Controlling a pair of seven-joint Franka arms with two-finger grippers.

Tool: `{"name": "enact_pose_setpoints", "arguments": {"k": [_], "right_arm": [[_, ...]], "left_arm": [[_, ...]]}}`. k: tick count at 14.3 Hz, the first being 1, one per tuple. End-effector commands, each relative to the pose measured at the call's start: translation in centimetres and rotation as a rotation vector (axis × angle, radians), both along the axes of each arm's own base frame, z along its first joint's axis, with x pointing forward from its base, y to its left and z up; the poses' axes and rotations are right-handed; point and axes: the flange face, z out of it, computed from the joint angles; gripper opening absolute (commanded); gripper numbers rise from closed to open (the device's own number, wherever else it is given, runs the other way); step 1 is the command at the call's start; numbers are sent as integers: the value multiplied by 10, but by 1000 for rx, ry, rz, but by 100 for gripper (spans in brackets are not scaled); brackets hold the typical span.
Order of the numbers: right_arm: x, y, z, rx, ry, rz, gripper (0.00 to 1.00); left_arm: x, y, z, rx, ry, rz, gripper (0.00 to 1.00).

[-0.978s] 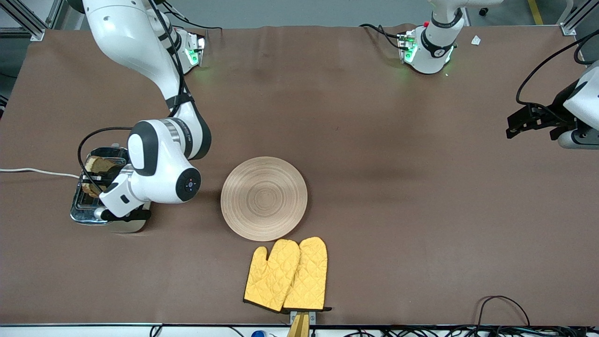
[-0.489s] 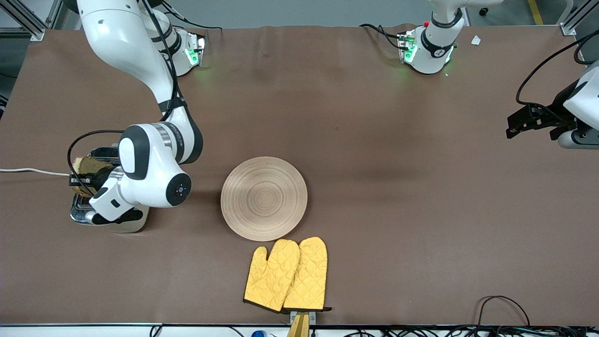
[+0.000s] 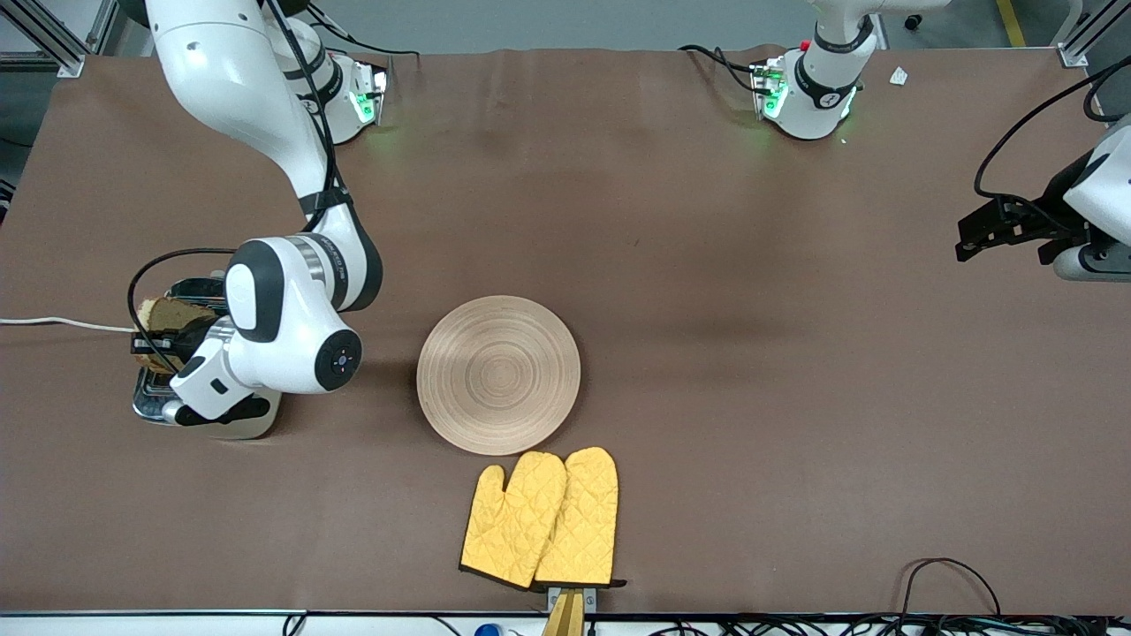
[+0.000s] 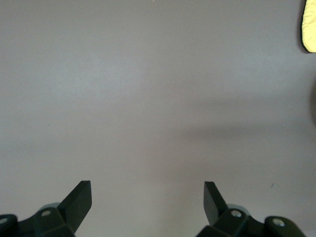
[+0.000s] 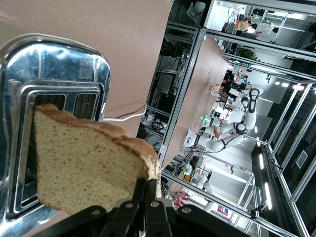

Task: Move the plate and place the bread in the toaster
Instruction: 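Lower the bread upright into the toaster slot with the right gripper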

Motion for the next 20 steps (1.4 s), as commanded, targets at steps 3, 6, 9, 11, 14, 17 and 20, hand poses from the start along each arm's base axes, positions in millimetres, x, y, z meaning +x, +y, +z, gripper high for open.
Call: {"name": "enact_pose_setpoints", "arguments": {"k": [3,6,9,11,14,17,20], "right_arm": [[3,-8,-13,-22,4,7,0],[6,-5,-24,-15,-31,9,0],[5,-1,-36,-19,-35,5,0],[8,3,-42,11,-41,21,5],[6,5,-60,64,-20,1,36],[6,6,-67,130,-19,-18,66],[5,11,-65,201,-21,-54,89]], "left_arm": [[-4,0,3,-13,-5,6,100],[-4,0,4,-13,-6,10,100],[-2,0,4,-14,-37,12,100],[-3,-1,1,-13,-43,11,100],[-9,2,-1,-7,-33,12,100],[-3,-4,9,5,-55,-5,100],[-3,0,11,7,-52,59,100]]}}
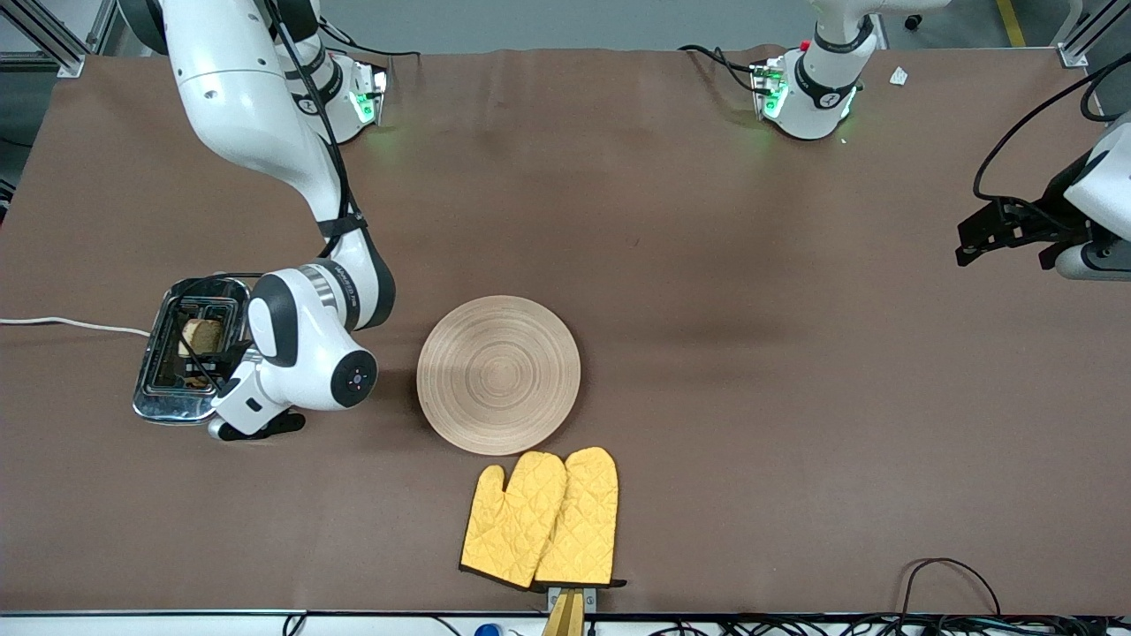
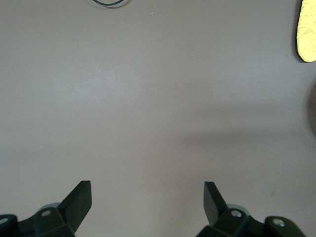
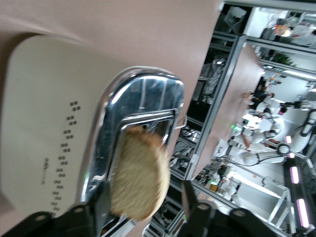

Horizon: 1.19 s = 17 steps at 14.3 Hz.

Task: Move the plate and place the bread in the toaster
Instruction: 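Lower the bread upright into the toaster slot with the right gripper, then open the right gripper and raise it away from the toaster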

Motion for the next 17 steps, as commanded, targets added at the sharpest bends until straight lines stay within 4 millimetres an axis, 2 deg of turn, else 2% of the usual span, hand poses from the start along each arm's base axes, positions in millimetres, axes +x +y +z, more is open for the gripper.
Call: {"name": "enact_pose_setpoints", "arguments": {"k": [1,3,5,7,8,9,11,14,16,17], "right_arm": [[0,0,6,63,-21,-35,98],[2,7,18,120,-42,-54,100],[9,8,51,266,-103,-110,100],[3,10,109,420,-173,-155,100],[-1,1,144,506,-212,-187,100],[-7,-18,184,599,-266,-226,100],[-20,-49,236,722,-346,-267,100],[-60,-85,291,830,-398,-298,100],[-101,-100,323,900,-398,-272,100],[-125,-104,332,917,-396,-270,100]], "left_arm": [[-5,2,6,11,3,63,100],[-7,1,8,9,5,60,100],[-7,0,8,10,5,45,100],[-7,0,9,10,4,46,100],[-7,0,10,9,1,46,100],[-7,1,11,9,-1,48,100],[-7,1,11,9,-1,45,100],[-7,1,11,9,-1,45,100],[-7,1,11,9,-1,43,100],[-7,1,10,9,1,43,100]]}}
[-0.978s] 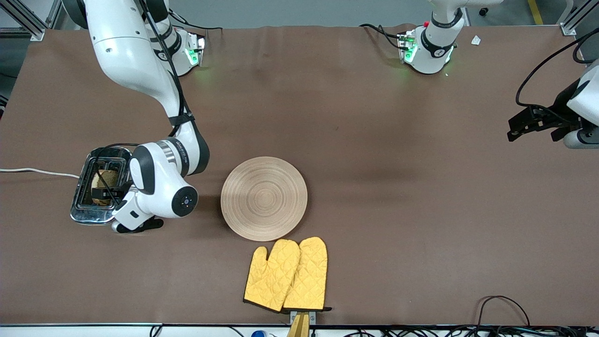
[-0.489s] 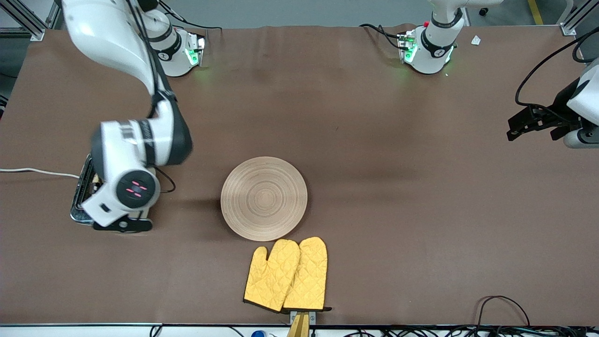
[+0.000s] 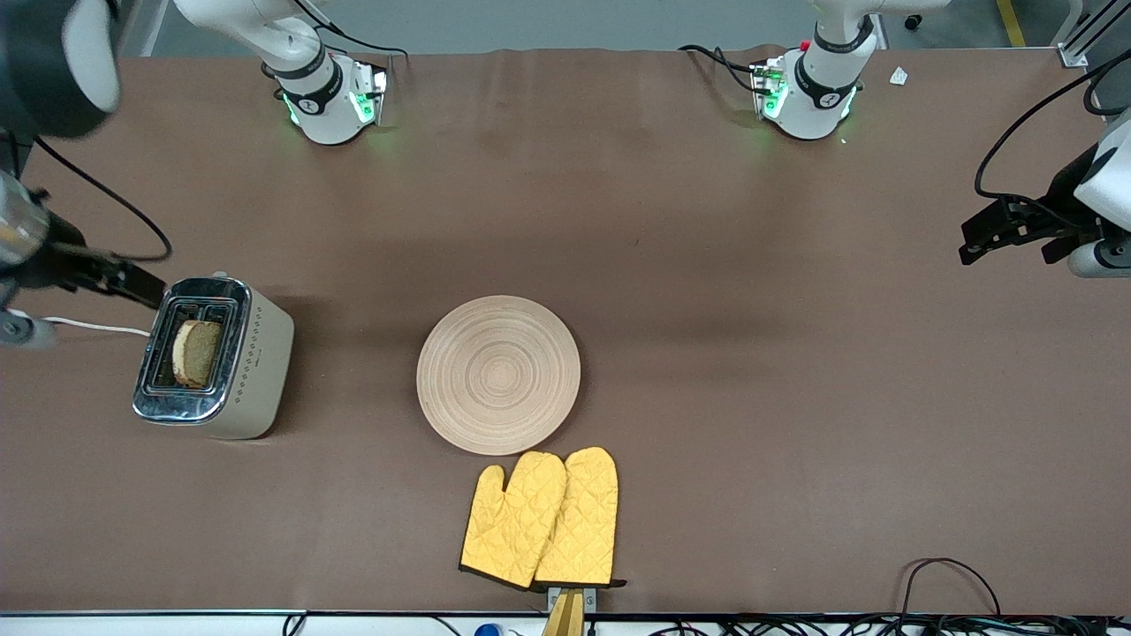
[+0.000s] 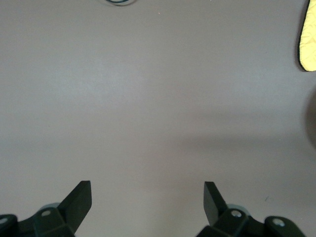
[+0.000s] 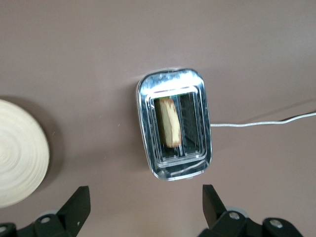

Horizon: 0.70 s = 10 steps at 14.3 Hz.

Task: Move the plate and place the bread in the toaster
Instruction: 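Open the right gripper and raise it away from the toaster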

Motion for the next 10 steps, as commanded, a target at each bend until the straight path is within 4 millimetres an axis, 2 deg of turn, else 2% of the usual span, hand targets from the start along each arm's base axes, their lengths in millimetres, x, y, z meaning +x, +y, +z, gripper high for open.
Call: {"name": "enact_pose_setpoints", "arguments": {"k": [1,3,4,5,6,10], "right_arm": [[-76,-10,14,78,-6,30,100],[-109,-20,7,91,-4,31,100],[-118,-29,4,98,-29,21,100],[-123,-44,2,106,-42,-4,100],[-122,-49,2,108,-44,-8,100],[-120,-52,9,106,-55,3,100]], "left_arm": [[-5,1,6,11,0,-1,100],[-5,1,6,11,0,-1,100],[-5,1,6,11,0,-1,100],[-4,1,6,11,0,-1,100],[-4,1,6,12,0,-1,100],[-4,1,6,12,-2,-1,100]]}}
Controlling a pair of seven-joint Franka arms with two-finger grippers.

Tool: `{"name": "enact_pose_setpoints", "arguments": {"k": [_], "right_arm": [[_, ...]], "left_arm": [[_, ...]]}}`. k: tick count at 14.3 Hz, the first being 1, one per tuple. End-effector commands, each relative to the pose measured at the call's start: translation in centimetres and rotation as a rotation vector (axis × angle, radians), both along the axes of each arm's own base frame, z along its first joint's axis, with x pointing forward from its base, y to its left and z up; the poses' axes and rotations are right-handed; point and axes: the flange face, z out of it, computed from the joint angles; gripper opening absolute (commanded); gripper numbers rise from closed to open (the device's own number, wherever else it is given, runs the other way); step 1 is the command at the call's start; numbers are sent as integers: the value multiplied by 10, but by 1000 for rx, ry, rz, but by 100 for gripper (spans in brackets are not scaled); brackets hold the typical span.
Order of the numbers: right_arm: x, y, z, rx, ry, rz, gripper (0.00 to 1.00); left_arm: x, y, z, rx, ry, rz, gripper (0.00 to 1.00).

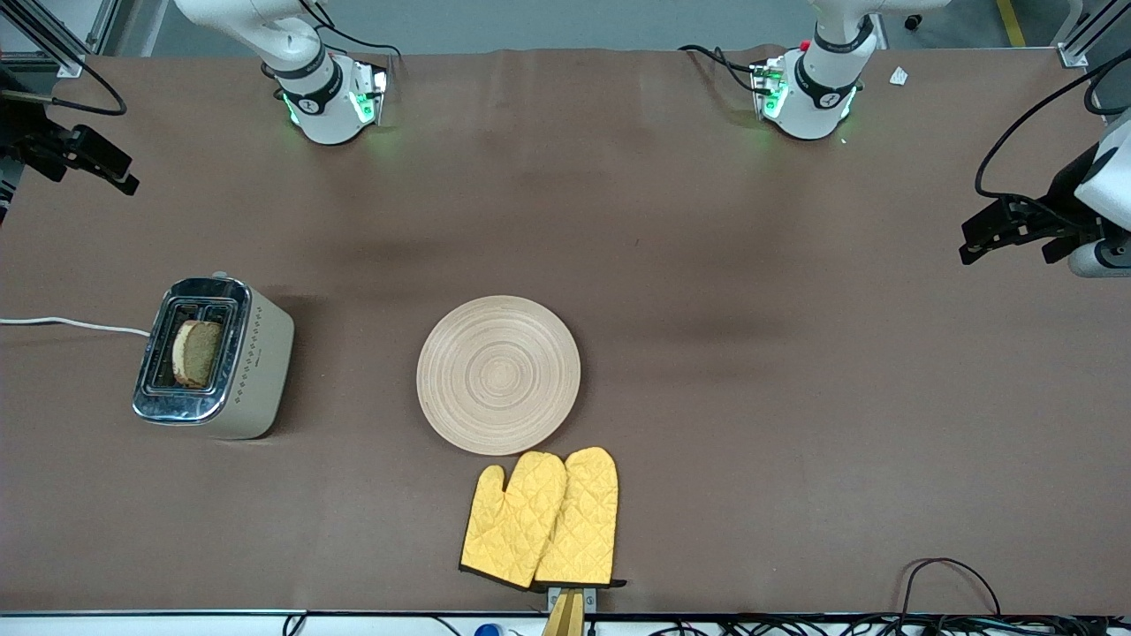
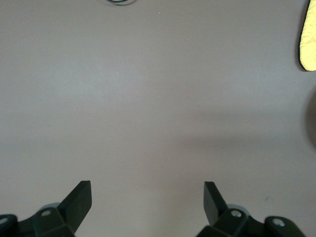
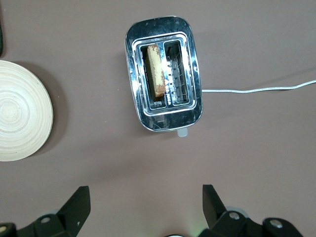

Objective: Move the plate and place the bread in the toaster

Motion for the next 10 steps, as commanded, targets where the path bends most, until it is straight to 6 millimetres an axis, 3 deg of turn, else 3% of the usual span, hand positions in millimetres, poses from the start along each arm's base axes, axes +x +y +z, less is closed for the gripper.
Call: {"name": "enact_pose_setpoints", "arguments": {"k": [1,10], "right_arm": [[-3,-3,4,6,-18,25,100],[2,-8,6,0,-11,16,100]], "left_arm": [[-4,2,6,11,-3,-2,100],[-4,3,6,9,-1,-2,100]]}}
